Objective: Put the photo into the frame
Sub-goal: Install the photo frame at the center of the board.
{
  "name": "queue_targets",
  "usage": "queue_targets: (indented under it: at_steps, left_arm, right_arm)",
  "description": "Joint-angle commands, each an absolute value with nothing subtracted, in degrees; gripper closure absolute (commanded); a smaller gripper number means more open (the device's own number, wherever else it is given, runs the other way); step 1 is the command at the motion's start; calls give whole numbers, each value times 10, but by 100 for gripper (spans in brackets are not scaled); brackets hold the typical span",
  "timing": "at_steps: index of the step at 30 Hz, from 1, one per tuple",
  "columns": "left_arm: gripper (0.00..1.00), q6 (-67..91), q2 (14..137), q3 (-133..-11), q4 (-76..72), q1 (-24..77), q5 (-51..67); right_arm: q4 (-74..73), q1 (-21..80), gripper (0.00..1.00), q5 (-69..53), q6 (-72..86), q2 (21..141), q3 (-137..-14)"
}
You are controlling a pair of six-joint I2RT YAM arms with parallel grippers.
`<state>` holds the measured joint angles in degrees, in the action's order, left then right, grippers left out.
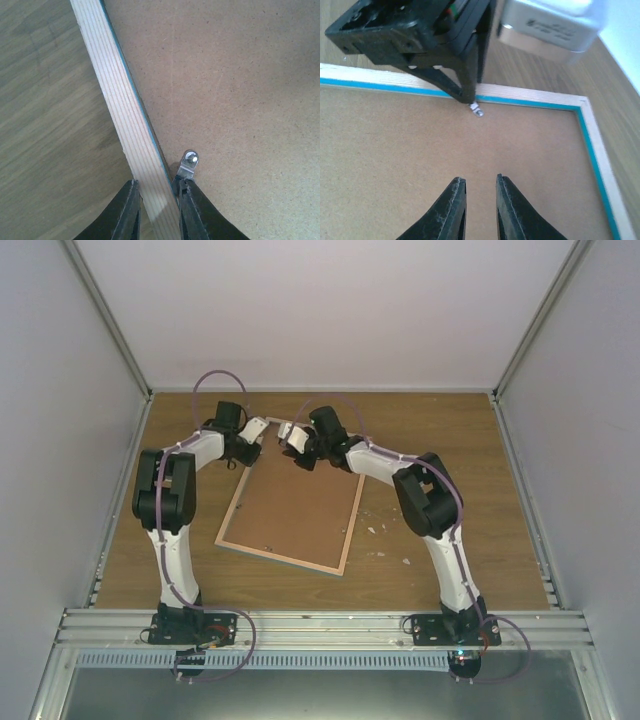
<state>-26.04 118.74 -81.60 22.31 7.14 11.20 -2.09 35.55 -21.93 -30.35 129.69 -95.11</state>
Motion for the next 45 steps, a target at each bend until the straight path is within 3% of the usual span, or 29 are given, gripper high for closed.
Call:
queue_targets:
  at_steps: [1,7,13,20,30,39,45]
  left_arm:
    - [79,-220,1172,-758,294,78,165]
    - [75,-208,1120,-705,308,102,209]
    - [51,-209,1079,-682,336,107,264]
    - [43,-194,1052,-716,329,75,328]
    - [43,-165,1073,-741,290,39,337]
    - [43,-165,1084,-734,275,40,347]
    - [42,-161,1082,-704,250,41,339]
  right_arm:
    - [-66,334,79,-243,-269,1242,-949]
    - [-154,279,68,-287,-212,1193,-940]
    - [-236,201,50,-340,-197,1160,-906]
    - [-258,167,36,-356,-313,1161,-923]
    - [-388,165,37,-373,-403,1294,-1095]
    - [-409,165,39,-333,-438,1337,-1110]
    - [-377,173,33,-312,-389,1324,-1061]
